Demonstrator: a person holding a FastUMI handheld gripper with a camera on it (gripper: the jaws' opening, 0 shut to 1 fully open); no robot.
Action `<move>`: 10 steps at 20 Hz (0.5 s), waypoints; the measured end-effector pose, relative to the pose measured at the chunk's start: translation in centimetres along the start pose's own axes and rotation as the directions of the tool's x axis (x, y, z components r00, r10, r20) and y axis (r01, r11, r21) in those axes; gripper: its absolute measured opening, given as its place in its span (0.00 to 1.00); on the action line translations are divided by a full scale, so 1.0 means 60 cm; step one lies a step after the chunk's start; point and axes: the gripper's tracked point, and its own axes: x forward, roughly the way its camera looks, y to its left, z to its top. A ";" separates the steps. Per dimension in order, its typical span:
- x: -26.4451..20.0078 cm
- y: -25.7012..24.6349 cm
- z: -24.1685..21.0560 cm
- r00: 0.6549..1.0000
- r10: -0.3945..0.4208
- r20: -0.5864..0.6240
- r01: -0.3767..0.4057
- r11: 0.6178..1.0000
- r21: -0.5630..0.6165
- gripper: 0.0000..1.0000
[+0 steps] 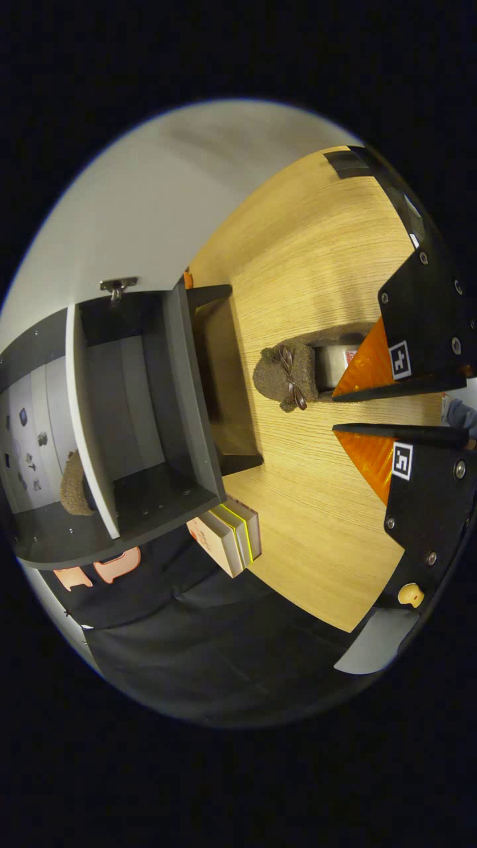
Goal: Open the shoe cabinet door, grab the shoes and put them into the shoe cabinet, then close the shoe cabinet door.
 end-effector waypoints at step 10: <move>0.120 -0.020 -0.030 0.993 -0.018 -0.116 0.016 1.000 -0.024 0.21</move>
